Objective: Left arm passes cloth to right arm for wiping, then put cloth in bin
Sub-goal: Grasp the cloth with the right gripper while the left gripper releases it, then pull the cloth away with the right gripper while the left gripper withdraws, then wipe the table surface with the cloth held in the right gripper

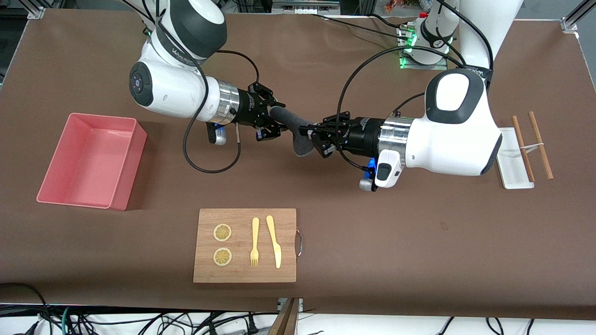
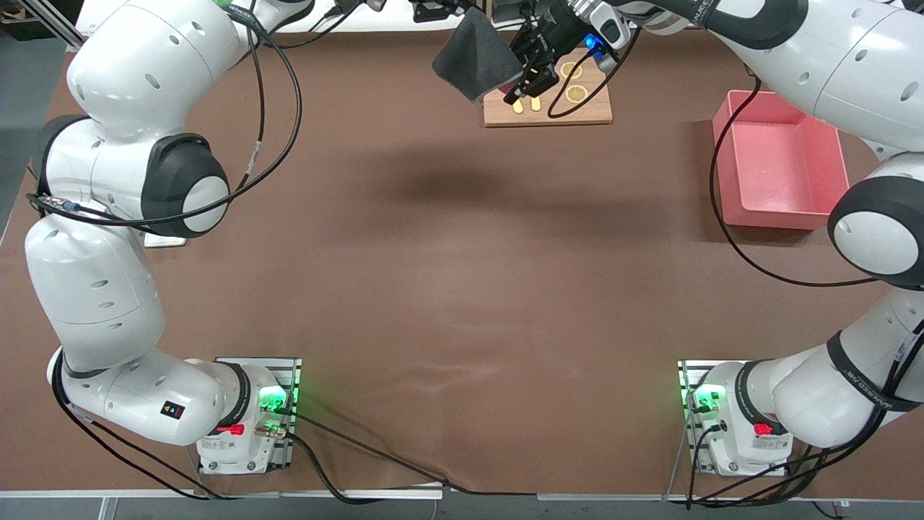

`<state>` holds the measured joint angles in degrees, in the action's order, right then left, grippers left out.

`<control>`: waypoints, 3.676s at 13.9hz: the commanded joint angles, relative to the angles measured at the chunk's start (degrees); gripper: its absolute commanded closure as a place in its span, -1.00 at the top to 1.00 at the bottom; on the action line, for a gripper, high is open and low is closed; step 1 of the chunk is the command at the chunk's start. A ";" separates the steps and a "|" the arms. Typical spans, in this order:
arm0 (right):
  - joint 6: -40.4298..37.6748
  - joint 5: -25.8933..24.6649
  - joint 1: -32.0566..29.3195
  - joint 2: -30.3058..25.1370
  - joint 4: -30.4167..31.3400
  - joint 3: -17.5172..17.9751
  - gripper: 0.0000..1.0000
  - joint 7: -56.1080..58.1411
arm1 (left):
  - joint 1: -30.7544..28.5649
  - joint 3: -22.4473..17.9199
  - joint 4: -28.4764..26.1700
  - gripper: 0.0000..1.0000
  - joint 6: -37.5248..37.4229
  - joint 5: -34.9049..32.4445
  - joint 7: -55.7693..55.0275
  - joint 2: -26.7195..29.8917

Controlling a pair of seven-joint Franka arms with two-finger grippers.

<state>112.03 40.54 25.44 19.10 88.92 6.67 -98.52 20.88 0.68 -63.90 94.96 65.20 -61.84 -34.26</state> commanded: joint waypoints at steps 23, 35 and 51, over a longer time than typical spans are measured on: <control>-7.08 -14.51 4.18 4.10 -1.03 0.10 -1.00 19.22 | -10.07 -1.21 1.23 1.00 -19.19 -22.27 17.97 1.74; -5.07 -37.29 7.43 11.65 -1.03 0.10 -1.00 42.80 | -10.33 -0.50 -30.10 1.00 -20.09 -59.03 46.79 33.97; 5.75 -34.91 8.66 20.80 0.38 -2.01 -1.00 37.70 | -21.41 -0.68 -30.05 1.00 -6.81 -61.86 63.81 34.35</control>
<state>118.36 7.13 34.43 39.01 89.22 5.22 -62.08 0.03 -0.55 -95.34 89.81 1.84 8.48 0.55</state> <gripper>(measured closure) 0.982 0.000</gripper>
